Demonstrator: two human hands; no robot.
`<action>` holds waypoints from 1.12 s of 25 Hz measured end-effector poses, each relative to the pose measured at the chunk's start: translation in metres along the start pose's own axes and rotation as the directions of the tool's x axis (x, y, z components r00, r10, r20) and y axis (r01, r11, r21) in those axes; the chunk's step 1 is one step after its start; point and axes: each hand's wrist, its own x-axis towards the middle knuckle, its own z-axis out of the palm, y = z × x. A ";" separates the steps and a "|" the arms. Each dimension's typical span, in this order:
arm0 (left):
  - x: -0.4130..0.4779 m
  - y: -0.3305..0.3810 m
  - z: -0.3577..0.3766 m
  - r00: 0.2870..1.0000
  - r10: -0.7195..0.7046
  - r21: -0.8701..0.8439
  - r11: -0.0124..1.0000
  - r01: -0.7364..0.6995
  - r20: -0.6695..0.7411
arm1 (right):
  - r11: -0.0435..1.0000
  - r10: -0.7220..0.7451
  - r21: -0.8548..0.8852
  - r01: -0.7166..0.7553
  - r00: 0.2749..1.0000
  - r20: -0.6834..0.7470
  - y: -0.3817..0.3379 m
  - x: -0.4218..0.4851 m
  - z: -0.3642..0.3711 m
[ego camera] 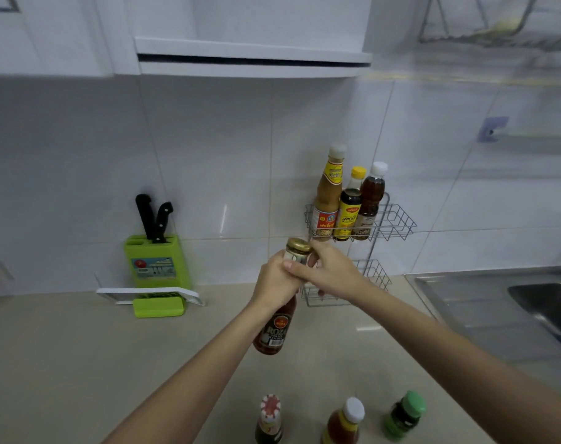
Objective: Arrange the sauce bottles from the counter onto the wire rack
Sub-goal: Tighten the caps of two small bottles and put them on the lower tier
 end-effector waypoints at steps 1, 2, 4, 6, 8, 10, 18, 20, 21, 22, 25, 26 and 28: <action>0.005 -0.004 0.004 0.997 -0.010 -0.025 1.000 0.012 0.071 | 1.000 -0.008 0.003 0.008 1.000 -0.028 0.012 0.003 0.003; 0.008 -0.009 0.008 0.987 -0.039 -0.052 0.998 0.048 0.156 | 0.999 0.004 0.033 -0.003 0.999 -0.046 0.023 0.007 0.004; 0.016 -0.020 0.016 0.942 -0.119 -0.059 0.988 0.144 0.313 | 0.996 0.034 0.088 -0.030 0.998 -0.053 0.044 0.016 0.007; 0.025 -0.034 0.018 0.907 -0.149 0.079 0.989 0.129 0.394 | 0.995 0.061 0.086 -0.053 0.994 -0.093 0.064 0.017 0.023; 0.038 -0.056 0.018 0.883 -0.235 0.276 0.953 0.126 0.406 | 0.983 0.144 0.140 -0.116 0.967 -0.211 0.087 0.017 0.039; 0.047 -0.085 0.021 0.850 -0.368 0.369 0.901 0.227 0.377 | 0.926 0.270 0.346 -0.154 0.908 -0.319 0.106 0.017 0.045; 0.083 -0.135 0.068 0.757 -0.521 0.234 0.854 0.466 0.395 | 0.695 0.300 0.708 0.123 0.846 -0.441 0.134 0.023 0.035; 0.089 -0.132 0.082 0.759 -0.513 0.150 0.854 0.498 0.402 | 0.702 0.269 0.694 0.160 0.843 -0.466 0.140 0.024 0.037; 0.091 -0.132 0.089 0.764 -0.498 0.116 0.859 0.498 0.409 | 0.707 0.261 0.687 0.169 0.841 -0.474 0.142 0.025 0.039; 0.093 -0.134 0.094 0.770 -0.480 0.100 0.868 0.486 0.421 | 0.711 0.255 0.681 0.172 0.840 -0.479 0.145 0.028 0.042; 0.097 -0.138 0.105 0.779 -0.442 0.108 0.890 0.443 0.445 | 0.730 0.209 0.655 0.196 0.848 -0.487 0.145 0.037 0.051; 0.097 -0.138 0.107 0.780 -0.443 0.111 0.890 0.442 0.443 | 0.746 0.187 0.634 0.204 0.850 -0.493 0.143 0.041 0.052; 0.098 -0.139 0.109 0.778 -0.441 0.097 0.889 0.448 0.447 | 0.782 0.157 0.589 0.203 0.850 -0.502 0.143 0.048 0.056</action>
